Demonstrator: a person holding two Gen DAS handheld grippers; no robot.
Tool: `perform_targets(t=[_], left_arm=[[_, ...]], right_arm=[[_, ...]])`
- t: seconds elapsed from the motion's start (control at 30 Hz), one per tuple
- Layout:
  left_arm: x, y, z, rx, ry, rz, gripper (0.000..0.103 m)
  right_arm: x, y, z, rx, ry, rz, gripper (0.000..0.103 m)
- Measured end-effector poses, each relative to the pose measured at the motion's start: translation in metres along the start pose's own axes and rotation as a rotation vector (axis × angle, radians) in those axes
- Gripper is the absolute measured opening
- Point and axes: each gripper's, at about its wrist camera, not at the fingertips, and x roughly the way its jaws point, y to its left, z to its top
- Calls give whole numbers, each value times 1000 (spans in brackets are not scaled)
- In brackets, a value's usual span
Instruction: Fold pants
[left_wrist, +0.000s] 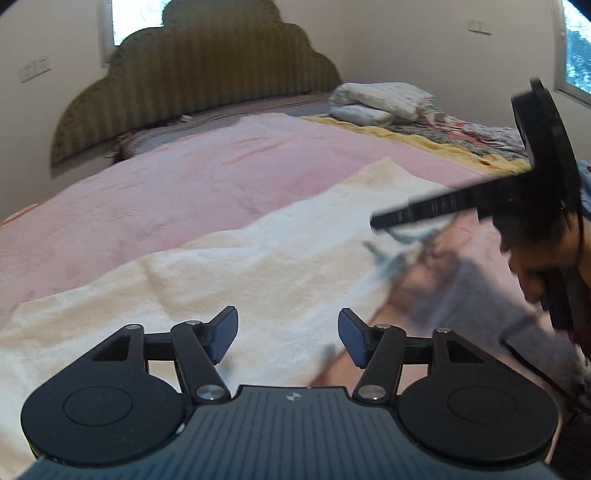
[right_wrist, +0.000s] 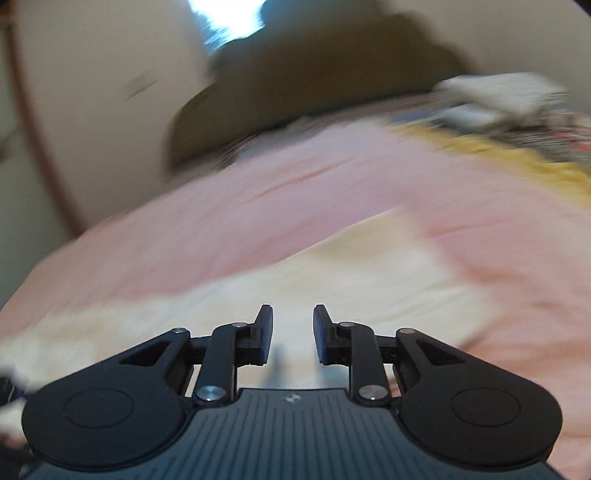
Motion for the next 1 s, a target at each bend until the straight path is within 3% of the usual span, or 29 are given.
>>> perform_targets(t=[0.1, 0.17, 0.23, 0.3, 0.37, 0.43, 0.53, 0.57, 0.7, 0.8, 0.9, 1.0], left_arm=[[19, 15, -6, -23, 91, 93, 68], [24, 27, -11, -76, 134, 144, 65], [14, 37, -12, -121, 108, 146, 66], [-3, 44, -11, -129, 70, 157, 69], [-20, 51, -14, -118, 57, 200, 70], [-38, 64, -22, -126, 52, 251, 70], [-77, 89, -43, -187, 44, 350, 71], [-90, 99, -51, -213, 44, 385, 71], [-143, 151, -84, -408, 42, 548, 71], [-185, 187, -109, -607, 6, 635, 71], [-216, 219, -135, -807, -22, 668, 70], [-234, 244, -156, -970, -43, 636, 68]], right_arm=[[24, 19, -14, -101, 52, -60, 23], [30, 17, -17, -47, 46, -99, 23], [20, 28, -18, -18, -2, -86, 26], [17, 51, -19, -94, 5, -14, 28], [24, 76, -22, -166, 53, 79, 38], [41, 89, -29, -229, 115, 74, 60], [46, 111, -34, -300, 80, -39, 62], [42, 123, -32, -324, 51, -26, 62], [35, 193, -29, -400, 21, 255, 61], [38, 270, -46, -576, 23, 437, 61], [40, 337, -70, -727, 44, 587, 60], [39, 389, -100, -903, 17, 672, 59]])
